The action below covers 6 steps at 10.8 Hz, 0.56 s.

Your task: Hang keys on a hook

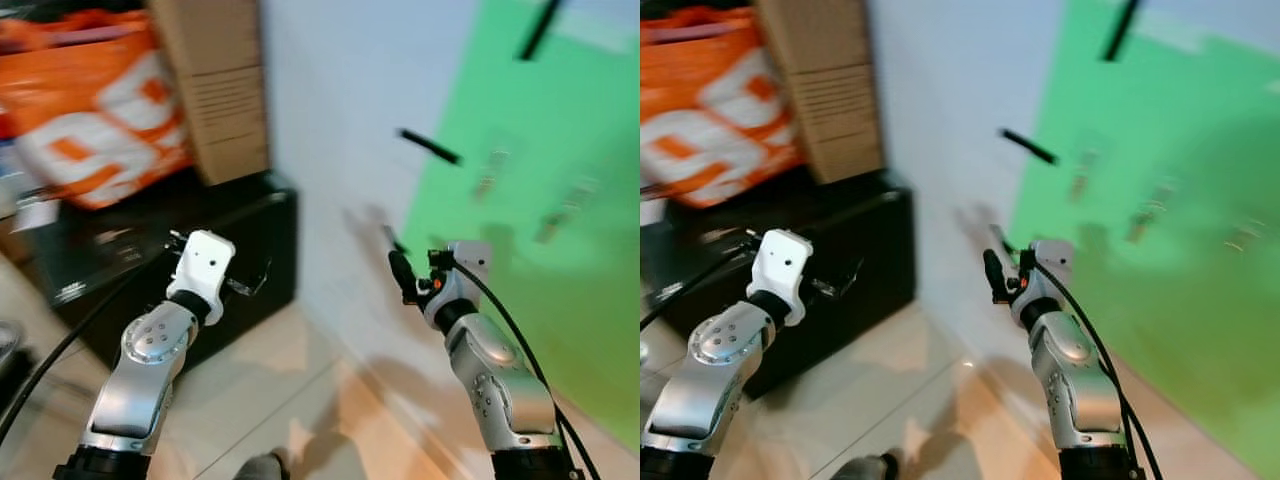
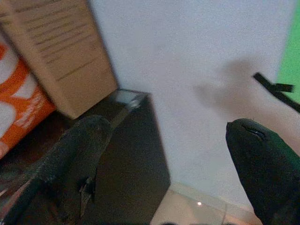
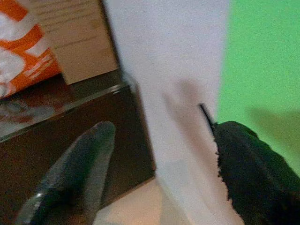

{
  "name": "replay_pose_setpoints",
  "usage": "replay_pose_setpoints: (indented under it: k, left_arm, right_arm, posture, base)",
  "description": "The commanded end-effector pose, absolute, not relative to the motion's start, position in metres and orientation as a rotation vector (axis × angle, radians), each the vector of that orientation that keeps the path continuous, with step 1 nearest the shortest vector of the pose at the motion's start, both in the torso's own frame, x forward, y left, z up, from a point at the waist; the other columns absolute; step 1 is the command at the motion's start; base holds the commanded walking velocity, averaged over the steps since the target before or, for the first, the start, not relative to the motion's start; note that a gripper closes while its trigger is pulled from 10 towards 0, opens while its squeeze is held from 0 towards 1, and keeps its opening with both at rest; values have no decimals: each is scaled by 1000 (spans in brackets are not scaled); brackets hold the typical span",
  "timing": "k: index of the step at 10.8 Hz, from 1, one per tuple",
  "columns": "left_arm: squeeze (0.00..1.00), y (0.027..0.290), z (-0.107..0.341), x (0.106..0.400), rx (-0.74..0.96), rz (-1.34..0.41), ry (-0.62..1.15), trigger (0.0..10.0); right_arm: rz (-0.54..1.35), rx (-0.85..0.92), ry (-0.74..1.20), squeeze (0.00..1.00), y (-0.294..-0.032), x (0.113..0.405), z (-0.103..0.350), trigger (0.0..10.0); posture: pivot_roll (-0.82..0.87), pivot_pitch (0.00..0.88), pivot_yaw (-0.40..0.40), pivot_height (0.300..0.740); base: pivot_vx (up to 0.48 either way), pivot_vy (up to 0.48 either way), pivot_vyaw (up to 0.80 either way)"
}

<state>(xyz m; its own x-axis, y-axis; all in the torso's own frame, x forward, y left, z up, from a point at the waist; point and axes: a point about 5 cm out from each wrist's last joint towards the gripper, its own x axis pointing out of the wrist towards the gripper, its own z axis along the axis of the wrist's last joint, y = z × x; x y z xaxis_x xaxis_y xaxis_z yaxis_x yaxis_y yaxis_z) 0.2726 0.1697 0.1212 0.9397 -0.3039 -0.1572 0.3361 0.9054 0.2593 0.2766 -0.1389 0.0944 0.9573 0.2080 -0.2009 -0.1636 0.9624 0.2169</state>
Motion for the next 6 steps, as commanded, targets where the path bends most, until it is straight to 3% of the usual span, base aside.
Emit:
replay_pose_setpoints:
  k: [1,2,6]
  left_arm:
    - [0,169,124,275,289,-320,110,10000]
    - [0,169,124,276,286,-313,113,10000]
    - [0,170,124,277,276,-299,112,10000]
  right_arm:
    - [210,187,220,1000,-136,277,97,10000]
    - [220,180,216,1000,-135,277,97,10000]
    - [220,172,218,1000,-136,278,97,10000]
  posture:
    - [26,0,-45,740]
    - [26,0,-45,740]
    - [25,0,-46,740]
  base:
    - [0,0,800]
    - [0,0,800]
    - [270,0,800]
